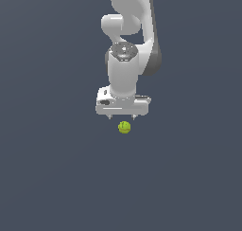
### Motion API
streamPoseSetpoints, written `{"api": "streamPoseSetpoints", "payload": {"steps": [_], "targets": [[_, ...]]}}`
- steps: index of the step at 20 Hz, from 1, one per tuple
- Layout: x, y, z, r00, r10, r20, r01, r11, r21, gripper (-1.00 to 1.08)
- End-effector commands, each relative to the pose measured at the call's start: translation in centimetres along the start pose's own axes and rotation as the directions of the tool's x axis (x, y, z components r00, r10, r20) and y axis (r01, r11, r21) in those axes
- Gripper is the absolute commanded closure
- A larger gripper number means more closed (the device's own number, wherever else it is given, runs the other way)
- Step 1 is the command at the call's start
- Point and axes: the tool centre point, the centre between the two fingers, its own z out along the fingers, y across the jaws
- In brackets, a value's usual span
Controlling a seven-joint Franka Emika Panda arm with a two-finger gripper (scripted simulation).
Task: Pick up the object and move it to a goal position.
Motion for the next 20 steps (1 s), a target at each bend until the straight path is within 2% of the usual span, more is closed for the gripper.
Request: {"api": "streamPoseSetpoints", "payload": {"steps": [1, 10, 20], "targets": [[0.0, 0.0, 0.0, 1.0, 0.0, 0.0, 0.0, 1.0, 0.0, -0.92], [-0.4, -1.6, 0.0, 1.0, 0.0, 0.023, -0.001, 1.0, 0.019, -0.92], [-0.7, -1.7, 1.2, 1.0, -0.014, 0.021, 0.013, 1.0, 0.018, -0.92]]}}
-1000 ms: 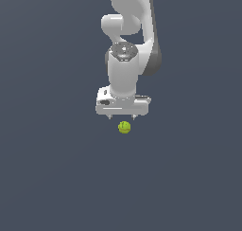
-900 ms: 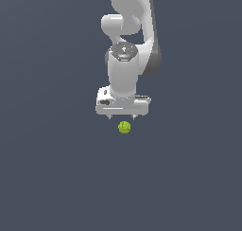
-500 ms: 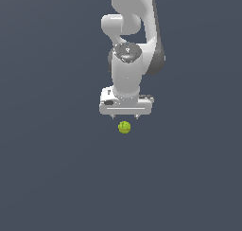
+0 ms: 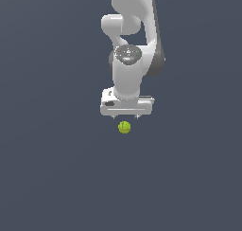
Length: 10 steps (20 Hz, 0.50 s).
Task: Pick up the object and move it to a goal position.
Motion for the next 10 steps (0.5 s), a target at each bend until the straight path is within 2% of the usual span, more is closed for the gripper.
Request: {"api": "streamPoseSetpoints", "payload": {"steps": [1, 10], "targets": [[-0.2, 0.0, 0.9, 1.0, -0.01, 0.0, 0.01, 1.0, 0.0, -0.92], [-1.8, 0.1, 5.7, 0.998, -0.069, -0.008, 0.069, 0.998, -0.004, -0.92]]}}
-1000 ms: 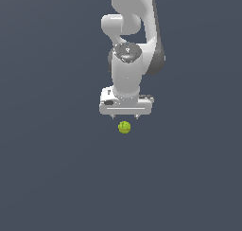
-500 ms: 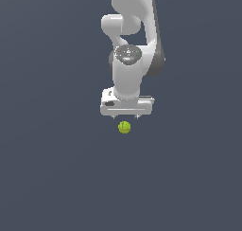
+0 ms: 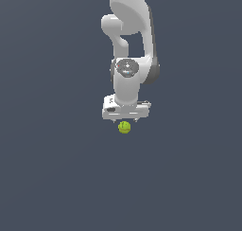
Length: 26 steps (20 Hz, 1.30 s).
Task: Pick up the object and move it to a goal position.
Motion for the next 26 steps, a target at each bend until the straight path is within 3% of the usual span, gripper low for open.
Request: {"api": "streamPoseSetpoints", "payload": {"steps": [1, 14, 26], "targets": [[-0.4, 0.0, 1.2, 1.0, -0.015, -0.003, 0.015, 1.0, -0.001, -0.92], [-1.1, 0.0, 3.1, 0.999, -0.033, -0.004, 0.033, 0.999, -0.002, -0.92], [-1.1, 0.0, 7.6, 0.999, -0.035, -0.005, 0.035, 0.999, -0.002, -0.92]]}}
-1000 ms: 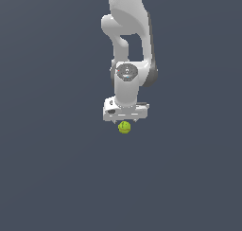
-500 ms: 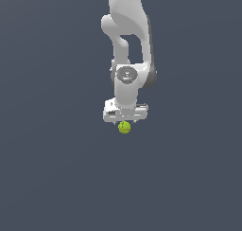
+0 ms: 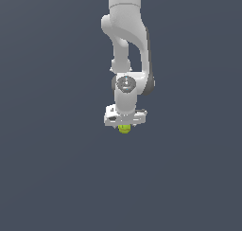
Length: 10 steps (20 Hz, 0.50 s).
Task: Pick up the object and move it to a goal position.
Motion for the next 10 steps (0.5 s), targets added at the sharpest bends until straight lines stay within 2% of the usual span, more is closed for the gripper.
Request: {"api": "streamPoseSetpoints", "payload": {"steps": [1, 2, 3, 10], "targets": [[0.09, 0.01, 0.37, 1.0, 0.0, -0.001, 0.0, 1.0, 0.0, -0.92], [0.1, 0.01, 0.39, 1.0, 0.0, -0.001, 0.0, 1.0, 0.0, -0.92], [0.1, 0.01, 0.39, 1.0, 0.0, -0.001, 0.0, 1.0, 0.0, 1.08], [0.1, 0.01, 0.39, 1.0, 0.0, -0.001, 0.0, 1.0, 0.0, 1.08]]}}
